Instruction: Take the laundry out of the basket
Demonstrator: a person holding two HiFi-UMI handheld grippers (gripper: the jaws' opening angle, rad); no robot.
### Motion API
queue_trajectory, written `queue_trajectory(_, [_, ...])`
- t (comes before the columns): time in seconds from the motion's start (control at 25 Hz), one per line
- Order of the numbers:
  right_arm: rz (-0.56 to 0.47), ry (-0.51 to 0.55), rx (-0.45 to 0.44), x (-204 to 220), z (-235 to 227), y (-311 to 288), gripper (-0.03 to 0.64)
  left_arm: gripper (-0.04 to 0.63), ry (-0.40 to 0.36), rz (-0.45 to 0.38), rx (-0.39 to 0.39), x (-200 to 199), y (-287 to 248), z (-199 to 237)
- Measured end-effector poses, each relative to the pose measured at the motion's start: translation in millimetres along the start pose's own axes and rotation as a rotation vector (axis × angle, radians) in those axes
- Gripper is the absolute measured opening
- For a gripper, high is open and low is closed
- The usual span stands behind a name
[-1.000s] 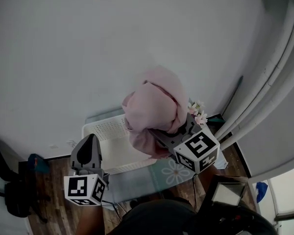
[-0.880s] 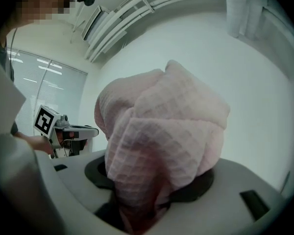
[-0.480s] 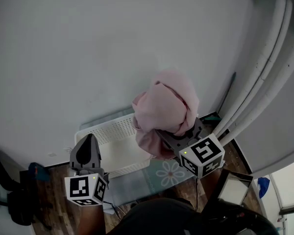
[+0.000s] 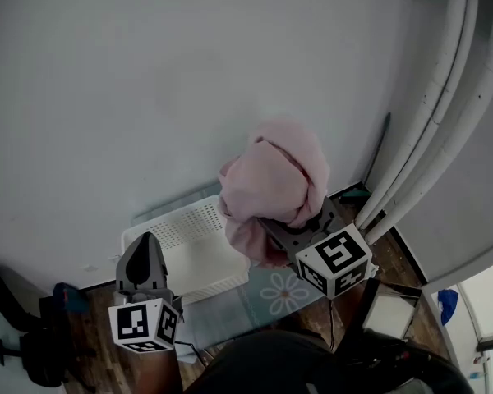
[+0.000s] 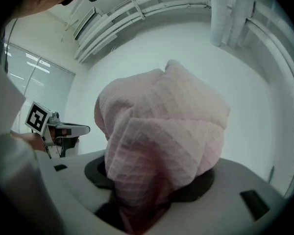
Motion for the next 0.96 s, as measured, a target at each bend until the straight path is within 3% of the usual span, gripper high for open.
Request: queue_trajectory(0.96, [-0.005,-0.012,-0.005,2.2,-3.6,-9.9,0.282,0.006,0.017,0.019,-0.012,9.1,-4.7,7.1])
Point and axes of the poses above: the fingertips, and each gripper's own axes: y backward along the fingers, z to its left, x out of its underside, the point moved 10 cm from there along y, backward along the fingers, and after that the axes turned 6 degrees about x, right-handed, at the moved point
